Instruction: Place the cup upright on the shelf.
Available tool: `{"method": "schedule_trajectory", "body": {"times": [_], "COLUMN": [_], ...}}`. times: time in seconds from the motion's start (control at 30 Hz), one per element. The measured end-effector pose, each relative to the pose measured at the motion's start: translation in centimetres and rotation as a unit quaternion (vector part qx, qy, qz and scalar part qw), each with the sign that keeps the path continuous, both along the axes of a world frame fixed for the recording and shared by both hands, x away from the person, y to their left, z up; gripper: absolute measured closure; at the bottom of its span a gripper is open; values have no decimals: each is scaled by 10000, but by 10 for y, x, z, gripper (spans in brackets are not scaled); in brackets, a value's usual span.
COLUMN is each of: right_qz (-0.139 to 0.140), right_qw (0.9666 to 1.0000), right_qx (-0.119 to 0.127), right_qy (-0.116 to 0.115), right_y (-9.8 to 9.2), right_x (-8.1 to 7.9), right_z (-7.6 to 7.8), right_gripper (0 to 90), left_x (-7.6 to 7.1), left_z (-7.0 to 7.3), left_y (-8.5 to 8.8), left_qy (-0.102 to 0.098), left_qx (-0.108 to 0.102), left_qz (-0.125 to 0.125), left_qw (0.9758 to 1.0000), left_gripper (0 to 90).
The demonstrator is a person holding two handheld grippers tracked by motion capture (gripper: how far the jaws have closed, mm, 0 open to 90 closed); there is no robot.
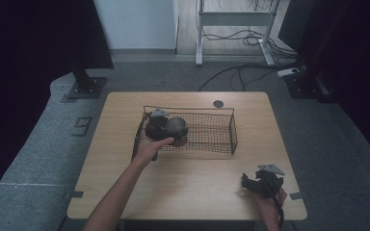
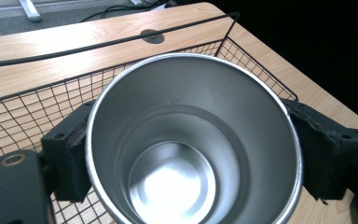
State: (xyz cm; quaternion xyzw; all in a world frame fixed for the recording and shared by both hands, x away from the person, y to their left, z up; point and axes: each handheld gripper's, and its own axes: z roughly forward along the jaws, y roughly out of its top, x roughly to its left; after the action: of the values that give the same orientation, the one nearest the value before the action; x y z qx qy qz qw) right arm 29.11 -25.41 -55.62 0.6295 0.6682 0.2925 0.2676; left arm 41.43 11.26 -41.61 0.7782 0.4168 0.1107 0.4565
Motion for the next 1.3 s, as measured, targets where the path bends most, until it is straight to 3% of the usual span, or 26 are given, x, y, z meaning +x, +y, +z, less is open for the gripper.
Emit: {"method": "schedule_trajectory", "body": {"times": [0.33,0.63,1.03,1.3], "right_qz": [0,0,1,9], "right_qw": [10000,10000,10000,10000], "right_qx": [0,-1,0,1], "right_qy": [1,1,0,1], "right_y": [0,0,0,0], "right_x": [0,0,0,0], "right_z": [0,0,0,0], "right_gripper": [54,54,55,59], "left_x": [7,19,34,45], "left_z": [5,-2,-5,-9], "left_y": [-3,-4,-11,-12], "left_qy": [-22,76,25,131], "left_qx": [23,84,203,229], "left_qz": [-2,74,181,242], "left_qw": [10000,9999,9996,9994], "left_gripper": [143,144,144,143]}}
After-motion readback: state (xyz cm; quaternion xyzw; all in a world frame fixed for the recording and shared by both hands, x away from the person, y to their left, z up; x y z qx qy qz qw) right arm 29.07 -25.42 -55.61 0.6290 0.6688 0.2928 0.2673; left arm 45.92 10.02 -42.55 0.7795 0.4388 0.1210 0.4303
